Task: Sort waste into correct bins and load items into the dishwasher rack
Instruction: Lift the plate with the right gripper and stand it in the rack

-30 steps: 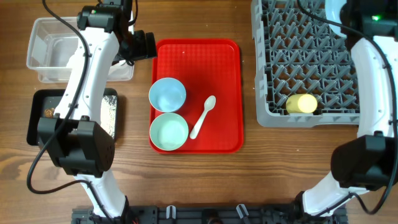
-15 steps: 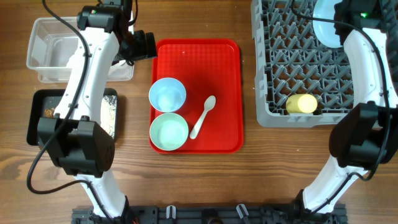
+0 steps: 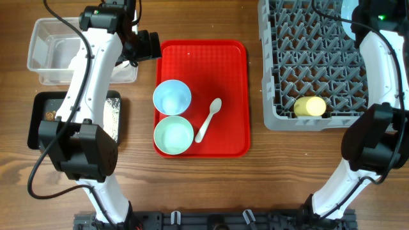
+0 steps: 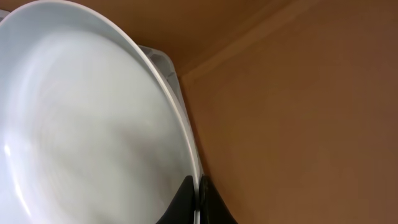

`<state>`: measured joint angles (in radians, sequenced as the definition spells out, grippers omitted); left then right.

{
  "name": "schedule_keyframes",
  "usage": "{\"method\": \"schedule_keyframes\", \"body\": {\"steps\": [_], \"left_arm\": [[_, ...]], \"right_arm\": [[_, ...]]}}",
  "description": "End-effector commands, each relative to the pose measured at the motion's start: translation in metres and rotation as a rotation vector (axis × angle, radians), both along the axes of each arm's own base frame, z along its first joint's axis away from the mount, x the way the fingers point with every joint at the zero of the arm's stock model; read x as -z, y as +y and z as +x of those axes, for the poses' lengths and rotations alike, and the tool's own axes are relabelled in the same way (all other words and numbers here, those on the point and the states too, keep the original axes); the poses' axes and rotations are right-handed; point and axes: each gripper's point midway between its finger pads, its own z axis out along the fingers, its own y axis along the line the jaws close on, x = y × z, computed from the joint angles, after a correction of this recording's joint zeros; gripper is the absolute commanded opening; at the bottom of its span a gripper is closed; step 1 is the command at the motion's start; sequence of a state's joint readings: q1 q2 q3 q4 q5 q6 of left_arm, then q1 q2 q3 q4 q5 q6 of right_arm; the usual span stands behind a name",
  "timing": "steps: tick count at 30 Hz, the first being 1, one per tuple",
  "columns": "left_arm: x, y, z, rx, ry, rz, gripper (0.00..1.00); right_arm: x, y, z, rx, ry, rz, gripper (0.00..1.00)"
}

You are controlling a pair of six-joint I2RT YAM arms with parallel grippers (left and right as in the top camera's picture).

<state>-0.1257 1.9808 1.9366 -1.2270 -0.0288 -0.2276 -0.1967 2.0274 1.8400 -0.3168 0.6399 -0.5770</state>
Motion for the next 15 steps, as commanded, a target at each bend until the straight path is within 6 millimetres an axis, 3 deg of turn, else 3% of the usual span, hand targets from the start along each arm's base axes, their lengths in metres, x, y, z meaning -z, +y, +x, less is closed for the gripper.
{"method": "schedule_keyframes", "body": {"steps": [1, 3, 5, 6, 11, 15], "left_arm": [[-0.011, 0.004, 0.001, -0.024, -0.032, -0.003, 1.00], [-0.011, 0.004, 0.001, -0.024, -0.032, -0.003, 1.00], [-0.011, 0.004, 0.001, -0.024, -0.033, -0.003, 1.00], [-0.012, 0.004, 0.002, -0.024, -0.035, -0.003, 1.00], [-0.012, 0.003, 0.004, -0.024, -0.042, -0.005, 1.00], [-0.012, 0.003, 0.004, -0.023, -0.042, -0.005, 1.00]], "right_arm": [[0.028, 0.000, 0.004, 0.002, 0.039, 0.040, 0.04], [0.038, 0.002, 0.004, 0.002, 0.059, 0.060, 0.05], [0.046, 0.006, 0.004, -0.010, 0.068, 0.093, 0.13], [0.050, 0.009, 0.004, -0.020, 0.070, 0.115, 0.27], [0.056, 0.016, 0.006, -0.036, 0.054, 0.176, 0.76], [0.045, 0.018, 0.003, 0.000, -0.020, 0.223, 1.00]]}}
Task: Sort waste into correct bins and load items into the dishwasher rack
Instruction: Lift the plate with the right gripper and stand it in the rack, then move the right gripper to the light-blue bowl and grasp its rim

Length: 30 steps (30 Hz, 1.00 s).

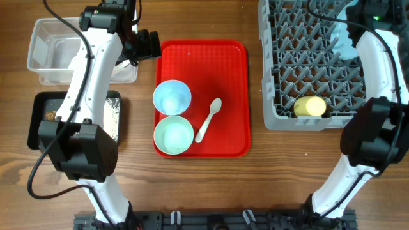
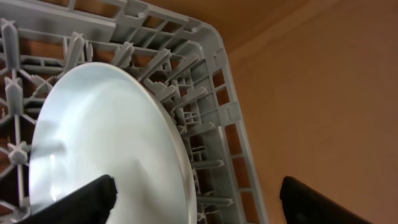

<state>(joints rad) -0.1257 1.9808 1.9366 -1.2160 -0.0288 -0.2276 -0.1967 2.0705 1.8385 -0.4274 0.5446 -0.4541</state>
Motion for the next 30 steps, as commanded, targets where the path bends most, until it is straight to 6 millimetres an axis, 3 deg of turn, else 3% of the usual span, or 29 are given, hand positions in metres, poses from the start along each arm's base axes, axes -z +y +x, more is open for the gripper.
{"method": "schedule_keyframes", "body": {"steps": [1, 11, 13, 17, 22, 24, 30], "left_arm": [[-0.011, 0.003, 0.001, -0.023, -0.030, -0.003, 1.00], [-0.010, 0.002, -0.004, -0.021, -0.011, -0.009, 1.00], [-0.010, -0.001, -0.004, -0.014, -0.009, -0.027, 1.00], [-0.010, -0.006, -0.005, -0.005, -0.006, -0.055, 1.00], [-0.010, -0.003, -0.008, -0.012, 0.007, -0.053, 1.00], [-0.010, 0.001, -0.008, -0.020, 0.007, -0.052, 1.00], [-0.011, 0.019, -0.007, -0.061, 0.004, -0.053, 1.00]], "right_arm": [[-0.012, 0.005, 0.000, 0.040, -0.099, 0.081, 1.00], [-0.125, 0.039, -0.026, -0.110, -0.325, 0.169, 1.00], [-0.142, 0.058, -0.032, -0.161, -0.385, 0.265, 1.00], [-0.158, 0.127, -0.047, -0.351, -0.430, 0.645, 1.00], [-0.159, 0.208, -0.077, -0.606, -0.301, 1.048, 1.00], [-0.147, 0.234, -0.086, -0.652, -0.213, 1.149, 1.00], [-0.069, 0.292, -0.096, -0.532, 0.077, 1.094, 1.00]]}}
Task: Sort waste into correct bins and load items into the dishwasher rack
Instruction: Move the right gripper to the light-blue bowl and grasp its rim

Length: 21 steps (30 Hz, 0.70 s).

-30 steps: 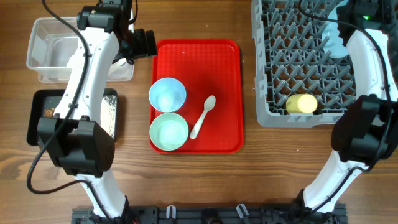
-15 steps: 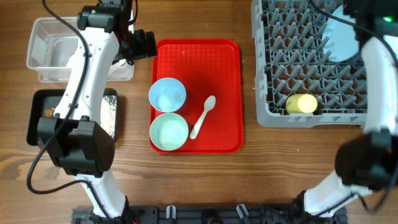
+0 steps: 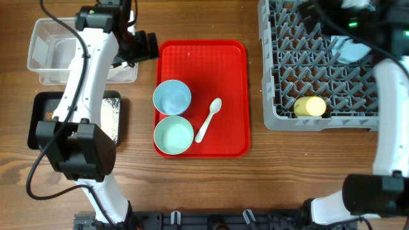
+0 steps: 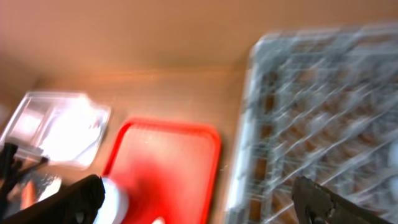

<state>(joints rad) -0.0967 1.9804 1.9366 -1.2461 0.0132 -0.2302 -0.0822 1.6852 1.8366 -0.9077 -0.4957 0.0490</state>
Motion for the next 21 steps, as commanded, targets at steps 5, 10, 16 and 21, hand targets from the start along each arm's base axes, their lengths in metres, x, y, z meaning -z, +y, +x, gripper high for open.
{"method": "schedule_keyframes", "body": {"steps": [5, 10, 16, 21], "left_arm": [[-0.014, 0.019, 0.000, -0.064, -0.029, -0.017, 1.00], [-0.013, 0.025, 0.000, -0.073, -0.031, 0.017, 1.00], [-0.013, 0.036, 0.000, -0.097, -0.032, 0.038, 1.00], [-0.013, 0.038, 0.000, -0.101, -0.029, 0.039, 1.00]], "right_arm": [[0.089, 0.114, -0.014, -0.192, 0.257, -0.097, 1.00], [0.140, 0.185, -0.027, -0.281, 0.381, -0.093, 0.98], [0.208, 0.248, -0.047, -0.277, 0.550, -0.081, 0.78], [0.244, 0.266, -0.056, -0.250, 0.618, -0.107, 0.62]]}}
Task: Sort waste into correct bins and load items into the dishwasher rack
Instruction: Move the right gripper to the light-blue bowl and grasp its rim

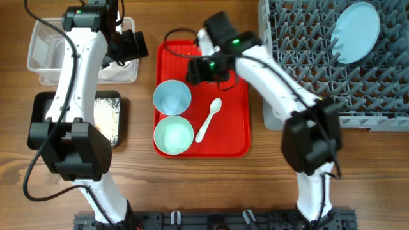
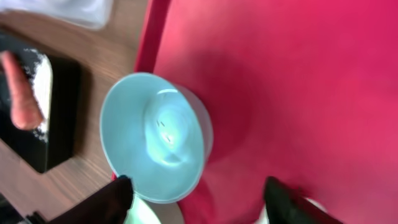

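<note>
On the red tray (image 1: 234,131) stand a pale blue bowl (image 1: 172,97), a pale green bowl (image 1: 173,135) and a white spoon (image 1: 208,119). My right gripper (image 1: 200,70) hangs open over the tray's far half, just right of the blue bowl. In the right wrist view the blue bowl (image 2: 155,137) lies ahead of the gripper (image 2: 200,198), nearer the left finger, with nothing held. A pale plate (image 1: 356,32) stands in the grey dishwasher rack (image 1: 300,38). My left gripper (image 1: 130,45) hovers by the clear bin (image 1: 48,54); its jaws do not show.
A black tray (image 1: 35,128) with white crumbs and an orange scrap (image 2: 22,93) sits at the left, in front of the clear bin. The right arm stretches across the rack's near left corner and hides part of it.
My right gripper was up by the rack's far side near the plate; now it is low over the red tray beside the blue bowl, still open. The left arm has shifted slightly left.
First my right gripper was shut on the plate's rim at the rack's far right corner. Then it was open, with the plate standing in the rack. Later it was away from the plate, facing the table, and now it is over the red tray by the blue bowl.
</note>
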`<state>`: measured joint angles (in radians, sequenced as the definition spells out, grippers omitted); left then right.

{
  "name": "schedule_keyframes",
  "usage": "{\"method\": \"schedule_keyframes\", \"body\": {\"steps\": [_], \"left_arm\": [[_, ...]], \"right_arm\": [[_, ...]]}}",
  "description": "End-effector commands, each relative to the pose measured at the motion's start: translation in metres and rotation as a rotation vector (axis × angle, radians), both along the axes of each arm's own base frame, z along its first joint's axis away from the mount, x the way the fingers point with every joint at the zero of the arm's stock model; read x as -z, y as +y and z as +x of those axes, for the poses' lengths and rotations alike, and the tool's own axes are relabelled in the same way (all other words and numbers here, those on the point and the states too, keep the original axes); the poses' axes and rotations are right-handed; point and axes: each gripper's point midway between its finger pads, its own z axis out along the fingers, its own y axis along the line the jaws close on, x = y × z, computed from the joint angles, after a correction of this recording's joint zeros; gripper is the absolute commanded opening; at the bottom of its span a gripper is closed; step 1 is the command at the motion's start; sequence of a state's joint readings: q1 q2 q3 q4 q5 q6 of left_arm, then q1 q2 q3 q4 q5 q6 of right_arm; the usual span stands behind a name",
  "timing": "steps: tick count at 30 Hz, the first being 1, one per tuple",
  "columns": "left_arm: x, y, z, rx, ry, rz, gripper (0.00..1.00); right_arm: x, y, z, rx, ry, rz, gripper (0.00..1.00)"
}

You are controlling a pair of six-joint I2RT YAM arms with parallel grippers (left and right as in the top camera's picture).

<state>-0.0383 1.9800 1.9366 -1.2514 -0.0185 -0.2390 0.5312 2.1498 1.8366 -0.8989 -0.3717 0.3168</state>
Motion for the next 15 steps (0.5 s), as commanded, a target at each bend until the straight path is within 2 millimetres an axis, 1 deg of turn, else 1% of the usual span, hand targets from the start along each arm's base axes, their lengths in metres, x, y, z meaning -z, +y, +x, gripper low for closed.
{"method": "schedule_keyframes", "body": {"steps": [1, 3, 6, 8, 10, 13, 15], "left_arm": [[-0.013, 0.007, -0.001, -0.025, -0.032, 0.012, 1.00], [-0.013, 0.007, -0.001, -0.025, -0.032, 0.012, 1.00], [-0.013, 0.007, -0.001, -0.025, -0.032, 0.012, 1.00], [-0.013, 0.007, -0.001, -0.025, -0.032, 0.012, 1.00], [-0.013, 0.007, -0.001, -0.025, -0.032, 0.012, 1.00], [-0.013, 0.007, -0.001, -0.025, -0.032, 0.012, 1.00], [-0.013, 0.007, -0.001, -0.025, -0.030, 0.012, 1.00]], "right_arm": [[0.030, 0.006, -0.003, 0.069, 0.055, -0.058, 0.61], [0.042, 0.007, -0.005, 0.084, 0.071, -0.085, 0.58], [0.056, 0.011, -0.007, 0.092, 0.094, -0.096, 0.51], [0.066, 0.012, -0.009, 0.096, 0.112, -0.105, 0.40], [0.074, 0.012, -0.010, 0.110, 0.131, -0.112, 0.34], [0.081, 0.012, -0.010, 0.116, 0.142, -0.118, 0.31], [0.083, 0.012, -0.010, 0.132, 0.148, -0.116, 0.22]]}}
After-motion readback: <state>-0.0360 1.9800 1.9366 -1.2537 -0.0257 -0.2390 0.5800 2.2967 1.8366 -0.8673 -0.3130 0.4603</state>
